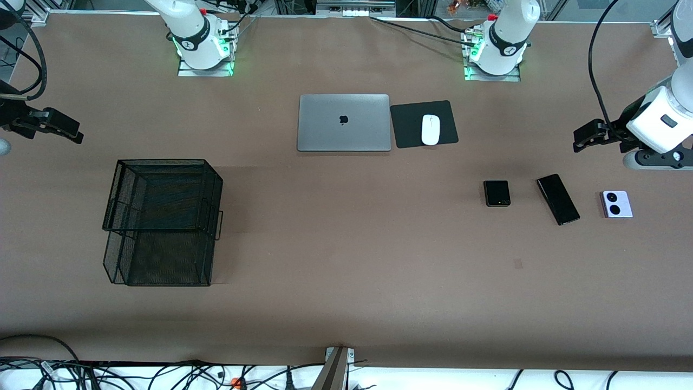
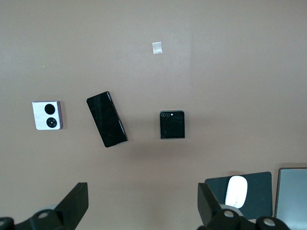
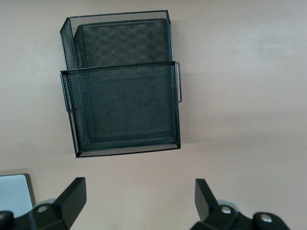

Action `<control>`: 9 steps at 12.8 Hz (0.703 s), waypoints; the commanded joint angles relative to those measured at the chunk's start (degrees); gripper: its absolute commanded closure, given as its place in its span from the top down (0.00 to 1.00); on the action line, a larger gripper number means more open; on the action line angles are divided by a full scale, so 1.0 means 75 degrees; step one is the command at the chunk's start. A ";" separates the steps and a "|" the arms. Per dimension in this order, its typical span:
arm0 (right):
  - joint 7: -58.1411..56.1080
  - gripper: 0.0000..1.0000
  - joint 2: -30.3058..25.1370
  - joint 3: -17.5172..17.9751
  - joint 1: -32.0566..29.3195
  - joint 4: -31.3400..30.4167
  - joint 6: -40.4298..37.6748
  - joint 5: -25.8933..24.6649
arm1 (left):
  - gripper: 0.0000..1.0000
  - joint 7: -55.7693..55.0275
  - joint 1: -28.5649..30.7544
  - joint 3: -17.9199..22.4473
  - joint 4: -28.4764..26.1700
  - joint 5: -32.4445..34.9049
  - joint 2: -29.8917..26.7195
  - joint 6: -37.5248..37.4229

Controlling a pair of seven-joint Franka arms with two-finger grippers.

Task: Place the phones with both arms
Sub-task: 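Reach the left gripper toward the small black flip phone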

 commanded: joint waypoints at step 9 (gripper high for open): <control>-0.0025 1.00 -0.0166 0.0102 -0.0176 -0.0127 -0.0082 0.0053 | 1.00 -0.0032 0.0004 -0.0002 0.0182 -0.0084 0.0297 -0.0327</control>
